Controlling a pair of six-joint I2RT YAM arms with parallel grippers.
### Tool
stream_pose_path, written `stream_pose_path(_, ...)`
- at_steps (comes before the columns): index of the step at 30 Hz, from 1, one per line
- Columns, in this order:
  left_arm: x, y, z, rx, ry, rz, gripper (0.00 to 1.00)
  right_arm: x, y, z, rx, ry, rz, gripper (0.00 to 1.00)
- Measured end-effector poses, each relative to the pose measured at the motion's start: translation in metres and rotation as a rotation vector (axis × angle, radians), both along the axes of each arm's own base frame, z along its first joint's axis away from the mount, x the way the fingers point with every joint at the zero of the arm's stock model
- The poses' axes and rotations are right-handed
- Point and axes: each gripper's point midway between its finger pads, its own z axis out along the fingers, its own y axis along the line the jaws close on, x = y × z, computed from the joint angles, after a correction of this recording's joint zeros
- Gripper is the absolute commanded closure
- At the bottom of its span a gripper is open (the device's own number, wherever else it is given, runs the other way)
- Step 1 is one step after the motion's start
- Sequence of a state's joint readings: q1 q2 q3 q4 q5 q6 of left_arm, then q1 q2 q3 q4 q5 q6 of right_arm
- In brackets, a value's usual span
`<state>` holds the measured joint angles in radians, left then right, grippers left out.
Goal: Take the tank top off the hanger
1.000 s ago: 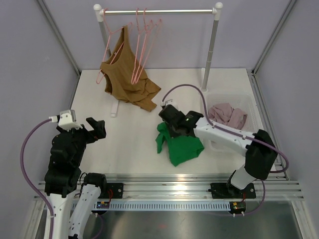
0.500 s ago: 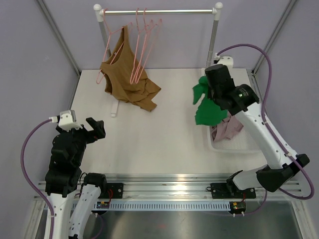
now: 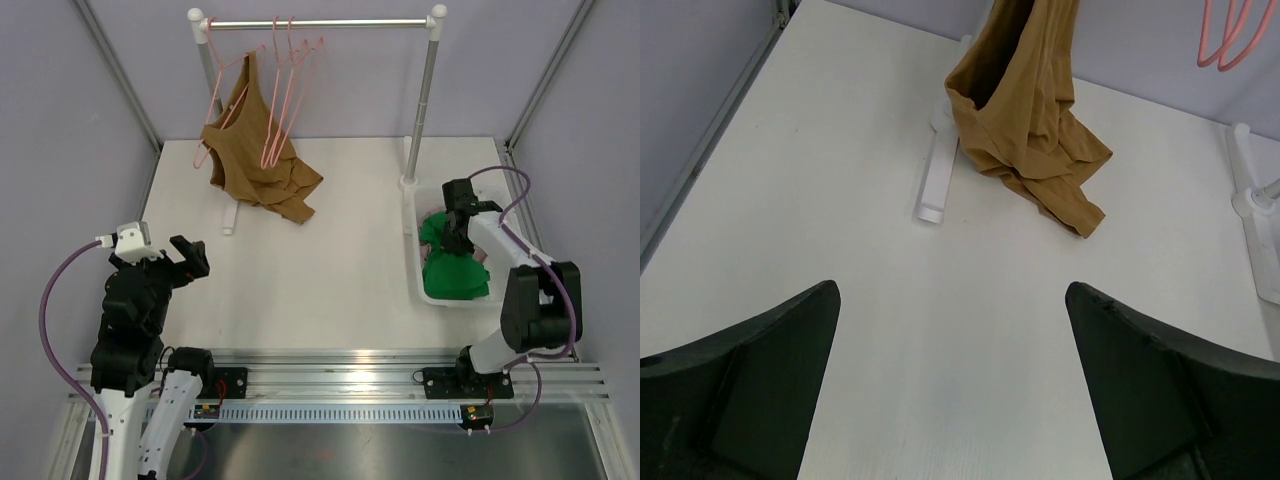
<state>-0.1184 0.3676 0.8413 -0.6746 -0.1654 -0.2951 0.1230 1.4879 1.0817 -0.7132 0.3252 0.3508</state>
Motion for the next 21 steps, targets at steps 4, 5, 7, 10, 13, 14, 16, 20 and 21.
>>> stream_pose_path(4, 0.000, 0.004, 0.000, 0.005, 0.002, 0.025, 0.01, -0.010, 0.004, -0.045, 0.031, 0.112, -0.001, 0.73)
stream_pose_path(5, 0.000, 0.005, -0.001, 0.006, 0.002, 0.030, 0.01, -0.009, 0.005, -0.043, 0.034, 0.104, 0.000, 0.66)
stream_pose_path(7, 0.000, 0.007, -0.001, 0.008, 0.005, 0.038, 0.01, -0.005, 0.006, -0.031, 0.042, 0.072, -0.003, 0.44)
stream_pose_path(10, -0.001, 0.010, -0.003, 0.013, 0.018, 0.056, 0.01, 0.004, 0.007, 0.002, 0.045, 0.006, 0.005, 0.05)
stream_pose_path(13, -0.004, 0.015, -0.004, 0.023, 0.049, 0.080, 0.01, 0.015, 0.007, 0.052, 0.048, -0.109, 0.016, 0.01)
stream_pose_path(14, -0.004, 0.016, -0.004, 0.027, 0.062, 0.085, 0.01, 0.017, 0.006, 0.071, 0.048, -0.154, 0.020, 0.00)
stream_pose_path(16, -0.006, 0.017, 0.000, 0.033, 0.094, 0.091, 0.01, 0.016, 0.006, 0.108, 0.051, -0.240, 0.031, 0.00)
stream_pose_path(20, -0.009, 0.017, 0.016, 0.044, 0.151, 0.089, 0.01, -0.005, 0.012, 0.170, 0.094, -0.403, 0.088, 0.01)
stream_pose_path(21, -0.010, 0.017, 0.020, 0.048, 0.162, 0.087, 0.01, -0.012, 0.016, 0.180, 0.110, -0.432, 0.108, 0.01)
